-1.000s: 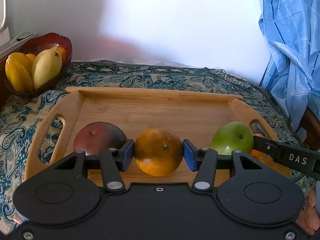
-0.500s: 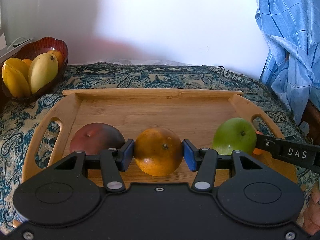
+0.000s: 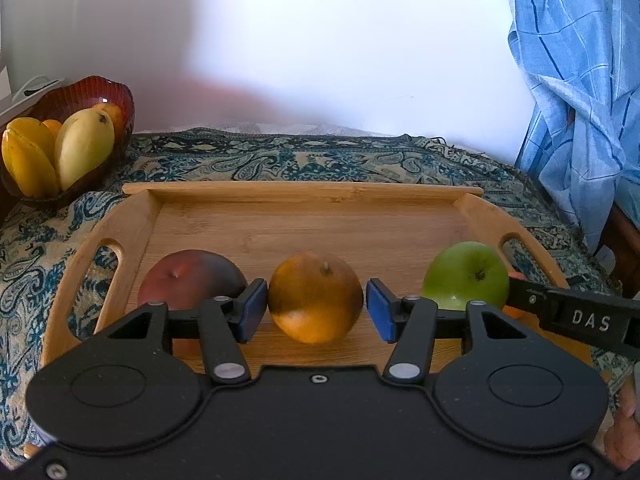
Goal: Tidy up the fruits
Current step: 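Lower both fruits onto the tray and open both tools, then move both tools back toward the fruits in front of the tray, then grasp a tangerine with left tool while right tool grasps a brown date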
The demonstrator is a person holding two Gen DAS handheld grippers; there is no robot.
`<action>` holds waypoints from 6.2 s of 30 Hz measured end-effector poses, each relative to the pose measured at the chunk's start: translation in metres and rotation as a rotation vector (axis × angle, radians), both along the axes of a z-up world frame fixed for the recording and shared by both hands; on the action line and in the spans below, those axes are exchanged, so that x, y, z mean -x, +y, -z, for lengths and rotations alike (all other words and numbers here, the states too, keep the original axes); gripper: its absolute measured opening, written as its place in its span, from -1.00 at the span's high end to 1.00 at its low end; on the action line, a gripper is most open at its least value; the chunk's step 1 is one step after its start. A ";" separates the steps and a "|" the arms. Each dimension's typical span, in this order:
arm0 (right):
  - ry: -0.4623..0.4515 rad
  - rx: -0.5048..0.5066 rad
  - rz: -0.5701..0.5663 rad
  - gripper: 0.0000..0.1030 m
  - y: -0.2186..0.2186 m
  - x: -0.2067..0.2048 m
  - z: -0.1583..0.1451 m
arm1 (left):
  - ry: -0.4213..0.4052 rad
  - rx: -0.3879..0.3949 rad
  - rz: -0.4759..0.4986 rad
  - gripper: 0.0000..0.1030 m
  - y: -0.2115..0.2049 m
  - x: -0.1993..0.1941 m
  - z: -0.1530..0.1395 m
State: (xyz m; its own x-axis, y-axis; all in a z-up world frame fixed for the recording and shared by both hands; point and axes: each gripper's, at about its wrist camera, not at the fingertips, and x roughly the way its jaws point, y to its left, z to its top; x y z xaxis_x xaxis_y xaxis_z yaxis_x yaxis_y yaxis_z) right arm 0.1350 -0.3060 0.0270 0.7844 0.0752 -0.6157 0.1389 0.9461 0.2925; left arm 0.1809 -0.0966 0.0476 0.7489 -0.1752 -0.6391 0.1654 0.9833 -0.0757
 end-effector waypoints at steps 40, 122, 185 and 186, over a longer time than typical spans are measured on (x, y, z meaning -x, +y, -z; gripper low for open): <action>-0.198 0.143 -0.066 -0.79 0.037 0.074 -0.018 | -0.042 -0.024 -0.027 -0.86 0.045 0.089 -0.022; -0.184 0.275 -0.189 -0.10 0.103 0.177 0.027 | -0.014 0.055 0.055 -0.44 0.049 0.178 0.005; -0.246 0.200 -0.140 0.34 0.092 0.176 -0.011 | -0.021 0.051 -0.047 0.24 0.069 0.160 -0.021; -0.254 0.200 -0.135 0.34 0.090 0.175 -0.015 | -0.021 0.056 -0.053 0.24 0.071 0.158 -0.022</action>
